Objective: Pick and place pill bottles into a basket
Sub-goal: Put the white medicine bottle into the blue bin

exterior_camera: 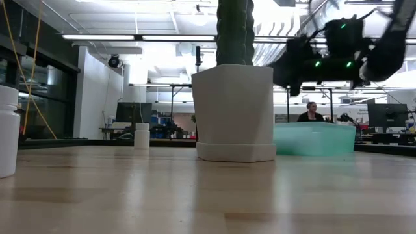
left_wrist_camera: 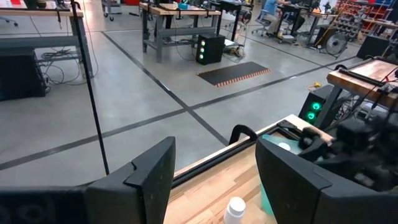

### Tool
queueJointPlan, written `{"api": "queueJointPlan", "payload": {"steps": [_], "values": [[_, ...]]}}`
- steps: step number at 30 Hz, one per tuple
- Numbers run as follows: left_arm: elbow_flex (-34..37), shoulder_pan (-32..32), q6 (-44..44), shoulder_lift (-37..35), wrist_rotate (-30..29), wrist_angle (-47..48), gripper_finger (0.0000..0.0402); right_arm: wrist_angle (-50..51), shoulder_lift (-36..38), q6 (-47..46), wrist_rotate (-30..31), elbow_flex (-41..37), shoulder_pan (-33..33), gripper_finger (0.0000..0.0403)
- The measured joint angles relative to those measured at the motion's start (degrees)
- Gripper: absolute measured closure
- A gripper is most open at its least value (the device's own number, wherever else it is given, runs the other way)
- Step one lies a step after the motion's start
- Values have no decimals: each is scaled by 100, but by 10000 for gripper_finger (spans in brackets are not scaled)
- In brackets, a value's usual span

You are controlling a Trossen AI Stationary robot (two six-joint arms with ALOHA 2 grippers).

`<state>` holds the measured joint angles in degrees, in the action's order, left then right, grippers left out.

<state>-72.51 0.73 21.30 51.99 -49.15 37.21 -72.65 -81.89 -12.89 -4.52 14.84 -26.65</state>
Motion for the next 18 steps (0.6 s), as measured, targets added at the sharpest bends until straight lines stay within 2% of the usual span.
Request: {"api": "queueJointPlan", "payload": {"steps": [2,5,8,13,18], "values": [[0,0,0,0,0,-1,147,572,699,-29,-55,-82,-1,270],[0,0,0,0,2,-1,147,2119,1840,-117,-329,-93,-11,274],[0,0,0,0,4,-2,147,3554,2903,-151,-951,-101,-14,280],[0,0,-4,2,31,11,147,4748,4428,-186,-1784,-105,-14,294],[-2,0,-7,36,199,144,147,5784,5596,-74,-1855,-270,-14,316]]}}
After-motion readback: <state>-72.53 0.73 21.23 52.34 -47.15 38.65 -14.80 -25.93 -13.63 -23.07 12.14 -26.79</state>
